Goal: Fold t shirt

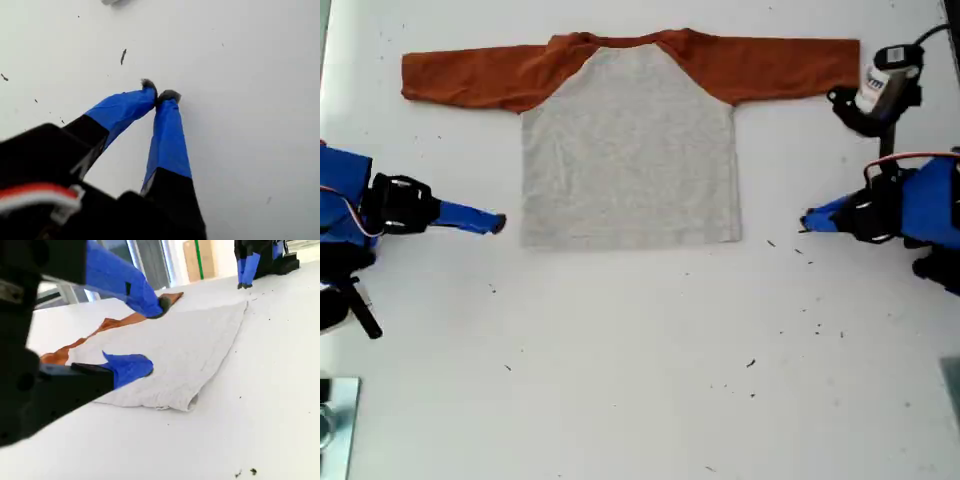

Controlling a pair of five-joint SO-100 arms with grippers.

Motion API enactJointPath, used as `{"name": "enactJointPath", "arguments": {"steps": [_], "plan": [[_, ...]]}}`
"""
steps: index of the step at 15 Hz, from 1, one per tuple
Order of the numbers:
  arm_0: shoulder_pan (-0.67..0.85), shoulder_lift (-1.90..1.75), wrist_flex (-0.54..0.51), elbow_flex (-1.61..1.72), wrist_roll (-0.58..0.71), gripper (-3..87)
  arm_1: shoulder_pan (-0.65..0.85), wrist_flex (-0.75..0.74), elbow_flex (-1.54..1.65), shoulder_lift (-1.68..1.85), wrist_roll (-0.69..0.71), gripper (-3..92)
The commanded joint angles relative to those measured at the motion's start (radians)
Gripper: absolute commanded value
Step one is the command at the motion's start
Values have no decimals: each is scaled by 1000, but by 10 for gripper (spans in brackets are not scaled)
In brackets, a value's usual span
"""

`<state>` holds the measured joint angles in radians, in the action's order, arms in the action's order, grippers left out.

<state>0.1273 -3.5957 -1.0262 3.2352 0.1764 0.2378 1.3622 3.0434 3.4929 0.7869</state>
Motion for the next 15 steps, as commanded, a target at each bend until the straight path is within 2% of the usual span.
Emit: {"name": "enactJointPath", "arguments": {"steps": [1, 2, 3, 4, 8, 10, 12, 15], "plan": [[-38, -8, 2, 12, -86, 185, -60, 2, 49, 12, -649, 38], [-64, -8, 0, 12, -86, 183, -63, 2, 49, 12, -667, 38], [-66, -8, 3, 12, -77, 96, -63, -3, 51, 12, -646, 38], [-64, -8, 3, 12, -77, 2, -57, -5, 54, 12, -710, 37], [-31, -8, 2, 12, -78, -3, -48, -26, 43, 12, -715, 33], [-78, -8, 2, 12, -77, -3, -15, -9, -74, -43, -673, 32], [-67, -8, 2, 12, -72, -3, 130, 106, -411, -365, -503, 32], [-60, -8, 2, 12, -58, -3, 497, 305, -934, -764, -126, 33]]}}
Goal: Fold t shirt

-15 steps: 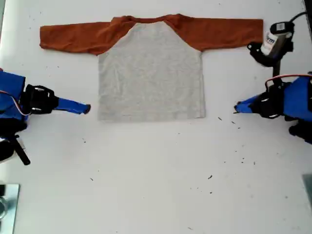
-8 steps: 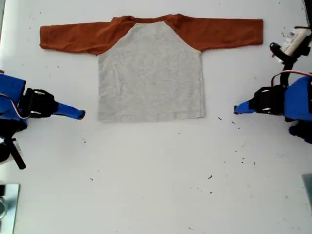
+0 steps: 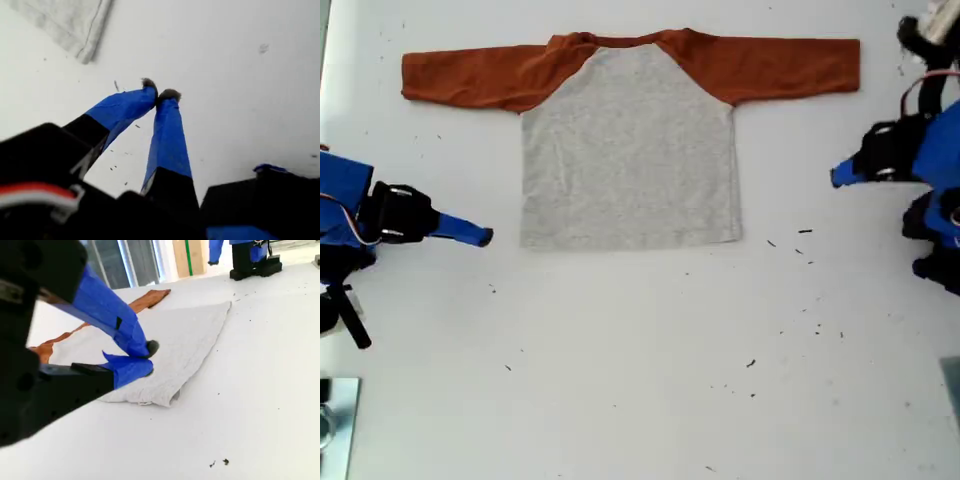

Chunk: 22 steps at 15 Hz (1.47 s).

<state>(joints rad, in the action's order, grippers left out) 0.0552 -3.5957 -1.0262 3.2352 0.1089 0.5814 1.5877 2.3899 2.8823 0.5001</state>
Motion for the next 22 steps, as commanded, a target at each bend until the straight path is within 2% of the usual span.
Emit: {"name": "enactJointPath", "arguments": {"steps": [1, 6, 7, 8, 9, 12, 16, 17, 18, 19, 20, 22], "plan": [[9, -8, 2, 12, 9, -3, 256, 123, -422, -264, 265, 33], [9, -6, 2, 12, 14, -3, 638, 78, -833, -706, 621, 35], [8, -6, 2, 12, 17, -3, 684, 63, -882, -772, 644, 125], [6, -6, 2, 12, 17, -3, 703, 60, -930, -831, 666, 375], [5, -6, 2, 12, 17, -3, 706, 43, -943, -861, 687, 396], [12, -6, 2, 12, 17, -3, 779, -126, -782, -861, 710, 363], [8, -6, 2, 14, 18, -3, 819, -601, -396, -951, 787, 337], [9, -5, 2, 14, 18, -3, 819, -680, -373, -1025, 793, 333], [11, -5, 2, 14, 18, -3, 821, -739, -360, -1095, 802, 295], [11, -5, 2, 14, 18, -2, 821, -788, -339, -1134, 801, 100], [9, -2, 3, 14, 12, -2, 819, -805, -325, -1146, 802, 33], [12, 0, 3, 14, 11, -2, 824, -770, -318, -1081, 825, 33]]}}
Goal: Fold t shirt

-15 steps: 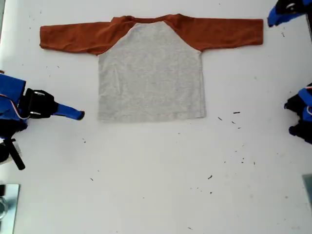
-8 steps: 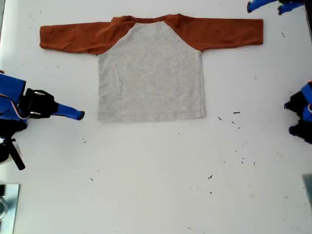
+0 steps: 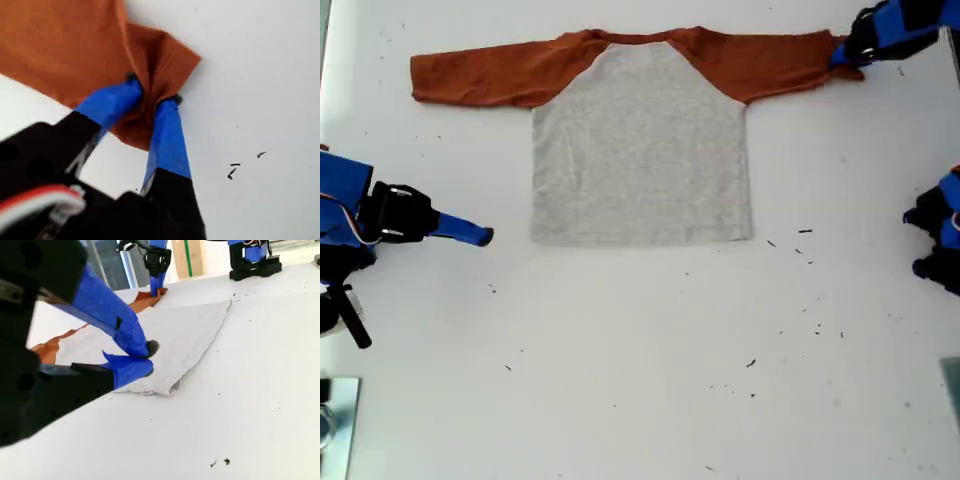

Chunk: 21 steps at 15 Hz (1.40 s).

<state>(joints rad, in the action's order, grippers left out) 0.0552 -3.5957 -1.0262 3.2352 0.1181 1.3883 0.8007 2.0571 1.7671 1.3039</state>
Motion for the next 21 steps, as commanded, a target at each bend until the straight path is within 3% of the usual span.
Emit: {"name": "enactJointPath", "arguments": {"steps": [1, 3, 7, 9, 12, 13, 14, 15, 17, 19, 20, 21], "plan": [[15, 0, 3, 14, 2, -2, 26, 54, 21, 117, 28, 33], [23, 0, 3, 14, 5, -2, 14, 144, -6, 275, 26, 33], [23, 0, 3, 14, 5, -2, -146, 284, -127, 468, -57, 33], [17, 0, 3, 14, 3, -2, -325, 291, -170, 485, -150, 33], [20, 0, 3, 14, 3, -2, -718, 233, -354, 357, -380, 35], [20, 0, 3, 14, 2, -2, -850, 227, -480, 256, -448, 121], [21, 0, 3, 14, 2, -2, -959, 279, -669, 133, -477, 269], [21, 0, 3, 14, 2, -2, -1014, 353, -827, 58, -482, 256], [23, 0, 3, 14, 0, -2, -976, 482, -854, 74, -508, 234], [26, 0, 3, 14, 5, 14, -911, 512, -657, 239, -520, 234], [28, -2, 3, 14, 6, 51, -868, 489, -456, 379, -535, 196], [37, -6, 3, 14, 2, 48, -833, 485, -255, 518, -532, 58]]}}
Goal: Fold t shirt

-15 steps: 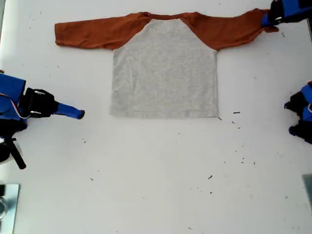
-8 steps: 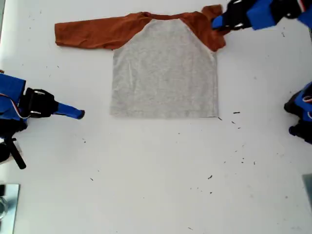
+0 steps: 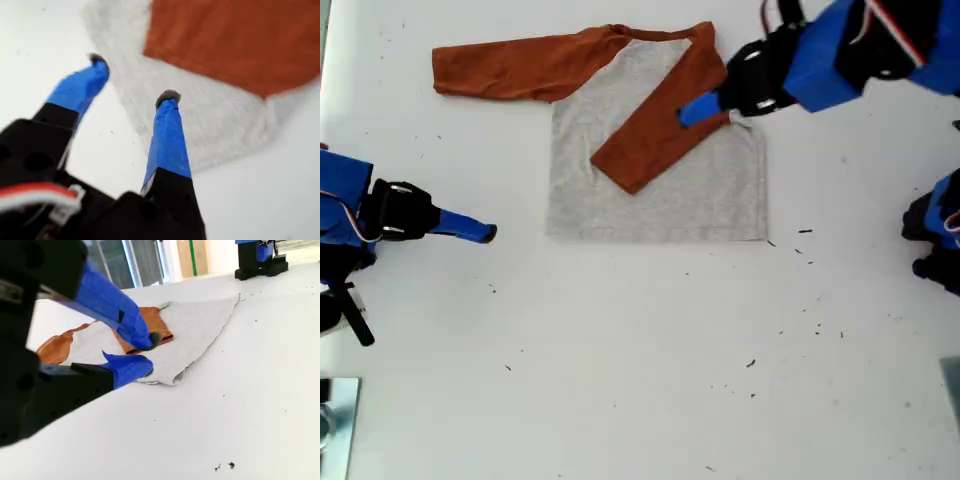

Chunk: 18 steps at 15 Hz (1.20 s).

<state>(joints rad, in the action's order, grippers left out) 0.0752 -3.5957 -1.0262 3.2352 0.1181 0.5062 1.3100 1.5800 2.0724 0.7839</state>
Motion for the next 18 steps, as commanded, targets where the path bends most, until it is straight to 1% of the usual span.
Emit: {"name": "enactJointPath", "arguments": {"steps": [1, 2, 3, 4, 5, 6, 7, 8, 9, 10, 11, 12, 13, 14, 15, 17, 18], "plan": [[20, -6, 6, 14, 2, -2, 58, -29, 422, 327, -20, 40], [28, -8, 15, 14, -41, -3, 52, -38, 611, 428, -55, 35], [29, -8, 54, 11, -74, -3, 34, -58, 781, 518, -104, 35], [23, -6, 89, 9, -138, -3, 9, -95, 937, 606, -144, 35], [31, 12, 94, -14, -218, -3, -11, -109, 1052, 667, -175, 34], [32, 110, 81, -107, -285, -3, -29, -110, 1134, 712, -192, 34], [34, 313, 60, -279, -328, -3, -35, -110, 1200, 755, -195, 34], [17, 566, 25, -492, -334, -3, -38, -98, 1252, 811, -184, 34], [-8, 819, -44, -709, -399, -3, -32, -92, 1289, 874, -169, 34], [-29, 1009, -83, -861, -403, -3, -38, -104, 1304, 910, -160, 34], [-25, 1144, -166, -960, -423, -3, -32, -104, 1305, 913, -155, 34], [40, 1197, -273, -1022, -431, -3, -34, -106, 1305, 913, -153, 34], [160, 1187, -360, -1071, -371, -3, -37, -107, 1307, 913, -153, 34], [370, 1167, -410, -1091, -224, -3, -43, -109, 1308, 916, -155, 34], [620, 1126, -402, -1078, -58, -3, -48, -109, 1310, 923, -156, 34], [1031, 1134, -403, -1115, 212, 5, -61, -95, 1327, 994, -161, 34], [1149, 1215, -407, -1144, 285, 156, -74, -80, 1339, 1048, -172, 34]]}}
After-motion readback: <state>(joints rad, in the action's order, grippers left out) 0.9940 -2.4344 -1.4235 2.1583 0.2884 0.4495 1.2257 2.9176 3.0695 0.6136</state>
